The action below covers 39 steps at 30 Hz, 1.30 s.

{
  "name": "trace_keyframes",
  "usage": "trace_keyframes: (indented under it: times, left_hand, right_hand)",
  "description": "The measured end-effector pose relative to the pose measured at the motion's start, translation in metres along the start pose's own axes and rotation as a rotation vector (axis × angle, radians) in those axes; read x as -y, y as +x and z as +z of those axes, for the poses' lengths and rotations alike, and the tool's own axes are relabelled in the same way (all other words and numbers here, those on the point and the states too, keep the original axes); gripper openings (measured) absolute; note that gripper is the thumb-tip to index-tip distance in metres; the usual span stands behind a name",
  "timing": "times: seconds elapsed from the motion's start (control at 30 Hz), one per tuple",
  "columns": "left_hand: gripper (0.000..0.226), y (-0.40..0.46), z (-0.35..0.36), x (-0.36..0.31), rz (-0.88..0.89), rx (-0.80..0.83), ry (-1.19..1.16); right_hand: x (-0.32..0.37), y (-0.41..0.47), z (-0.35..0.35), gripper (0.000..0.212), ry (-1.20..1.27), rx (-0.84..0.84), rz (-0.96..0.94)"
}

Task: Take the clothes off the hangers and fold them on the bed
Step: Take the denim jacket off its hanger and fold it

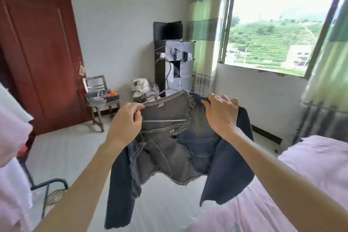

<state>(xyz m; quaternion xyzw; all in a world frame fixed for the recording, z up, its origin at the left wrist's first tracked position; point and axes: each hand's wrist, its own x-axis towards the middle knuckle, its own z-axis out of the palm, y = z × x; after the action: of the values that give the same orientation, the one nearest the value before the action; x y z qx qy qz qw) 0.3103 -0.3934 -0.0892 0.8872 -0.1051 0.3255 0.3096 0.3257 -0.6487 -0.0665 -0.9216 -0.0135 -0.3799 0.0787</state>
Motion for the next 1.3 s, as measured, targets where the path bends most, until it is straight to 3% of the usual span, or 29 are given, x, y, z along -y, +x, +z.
trace_keyframes:
  times: [0.17,0.33,0.67,0.8,1.0,1.1,1.2,1.3]
  left_hand:
    - [0.027,0.004,0.091,-0.098,0.092,0.114,-0.148]
    - [0.029,0.010,0.183,-0.207,0.200,0.236,-0.296]
    - [0.033,0.006,0.337,-0.350,0.297,0.469,-0.555]
    - [0.040,-0.001,0.393,-0.390,0.203,0.555,-0.561]
    - [0.083,-0.044,0.447,-0.452,-0.069,0.722,-0.591]
    - [0.090,-0.063,0.470,-0.473,-0.155,0.776,-0.597]
    - [0.076,-0.087,0.489,-0.494,-0.244,0.781,-0.618]
    - [0.037,-0.114,0.496,-0.512,-0.363,0.766,-0.641]
  right_hand:
    - [-0.136,-0.028,-0.047,0.025,-0.167,-0.147,0.140]
    - [-0.252,-0.060,-0.115,0.033,-0.351,-0.158,0.385]
    - [-0.402,-0.113,-0.177,0.039,-0.561,-0.185,0.721]
    - [-0.438,-0.141,-0.185,0.035,-0.579,-0.222,0.792]
    - [-0.494,-0.190,-0.198,0.034,-0.538,-0.247,0.874]
    - [-0.514,-0.214,-0.203,0.039,-0.529,-0.218,0.910]
    - [-0.532,-0.232,-0.210,0.039,-0.535,-0.192,0.908]
    - [-0.557,-0.249,-0.217,0.036,-0.532,-0.158,0.870]
